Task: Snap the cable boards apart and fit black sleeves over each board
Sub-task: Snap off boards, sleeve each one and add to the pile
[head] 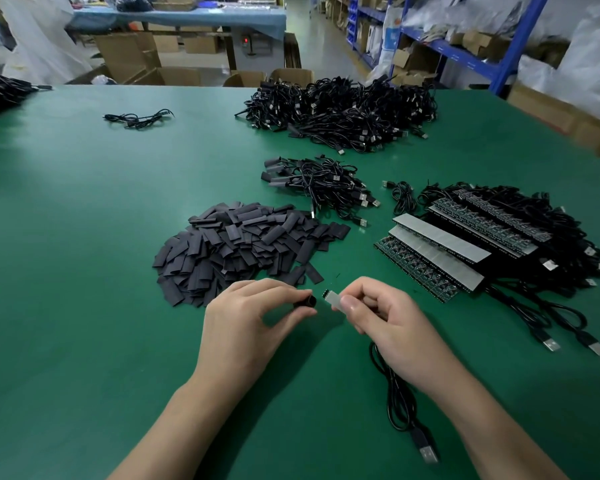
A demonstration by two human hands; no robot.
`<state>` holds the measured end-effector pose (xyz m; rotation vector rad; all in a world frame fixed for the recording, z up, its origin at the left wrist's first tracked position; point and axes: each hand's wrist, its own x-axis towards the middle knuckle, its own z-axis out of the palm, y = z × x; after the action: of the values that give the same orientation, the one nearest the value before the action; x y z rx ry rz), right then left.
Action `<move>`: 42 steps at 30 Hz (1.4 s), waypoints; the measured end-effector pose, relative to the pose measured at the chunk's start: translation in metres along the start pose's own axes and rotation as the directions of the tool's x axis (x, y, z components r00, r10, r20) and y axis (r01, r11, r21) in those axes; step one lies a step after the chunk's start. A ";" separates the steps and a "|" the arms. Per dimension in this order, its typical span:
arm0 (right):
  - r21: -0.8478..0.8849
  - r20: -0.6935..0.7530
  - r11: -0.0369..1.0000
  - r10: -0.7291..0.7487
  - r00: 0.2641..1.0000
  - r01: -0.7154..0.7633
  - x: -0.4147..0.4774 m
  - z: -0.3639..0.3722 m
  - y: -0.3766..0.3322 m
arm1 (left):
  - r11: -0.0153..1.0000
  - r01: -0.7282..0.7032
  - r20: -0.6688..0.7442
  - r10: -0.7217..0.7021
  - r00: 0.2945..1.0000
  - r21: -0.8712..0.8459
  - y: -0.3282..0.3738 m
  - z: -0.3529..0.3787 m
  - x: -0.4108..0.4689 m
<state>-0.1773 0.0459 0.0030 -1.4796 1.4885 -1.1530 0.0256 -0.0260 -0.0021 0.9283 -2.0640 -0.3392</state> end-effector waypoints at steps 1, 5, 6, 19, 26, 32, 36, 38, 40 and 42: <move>-0.028 -0.002 1.000 -0.007 1.000 0.007 0.000 0.000 0.000 | 0.999 -0.017 0.008 0.016 1.000 0.028 0.000 0.000 0.000; -0.120 -0.012 0.993 -0.017 1.000 0.016 -0.002 0.001 -0.001 | 0.993 -0.079 0.037 0.076 0.996 0.088 -0.002 0.001 -0.001; -0.131 -0.018 0.991 -0.012 1.000 0.009 -0.002 0.002 -0.001 | 0.990 -0.093 0.038 0.089 0.995 0.103 -0.002 0.001 -0.001; -0.180 -0.050 0.982 0.051 0.997 -0.059 -0.002 0.003 0.003 | 0.961 -0.217 0.097 0.203 0.974 0.169 -0.007 0.006 -0.001; -0.165 -0.068 0.980 0.097 0.993 -0.107 -0.001 0.002 0.003 | 0.949 -0.261 0.162 0.234 0.959 0.176 -0.007 0.006 0.000; -0.177 -0.024 0.978 0.110 0.994 -0.113 0.000 0.001 0.005 | 0.961 -0.227 0.194 0.195 0.961 0.159 -0.005 0.006 -0.002; -0.165 -0.010 0.980 0.115 0.993 -0.115 0.000 0.000 0.007 | 0.961 -0.237 0.215 0.203 0.955 0.145 -0.002 0.008 -0.002; -0.136 -0.007 0.983 0.120 0.993 -0.120 0.001 0.000 0.008 | 0.964 -0.228 0.217 0.195 0.956 0.139 -0.002 0.008 -0.001; -0.066 -0.001 0.988 0.138 0.990 -0.137 0.002 -0.001 0.008 | 0.970 -0.211 0.217 0.182 0.959 0.120 -0.002 0.007 -0.001; -0.002 0.008 0.989 0.150 0.989 -0.150 0.003 -0.002 0.009 | 0.980 -0.189 0.224 0.170 0.960 0.065 -0.003 0.007 -0.002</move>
<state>-0.1825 0.0430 -0.0040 -1.3467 1.5670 -1.0542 0.0223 -0.0273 -0.0097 0.7732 -2.3612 -0.2664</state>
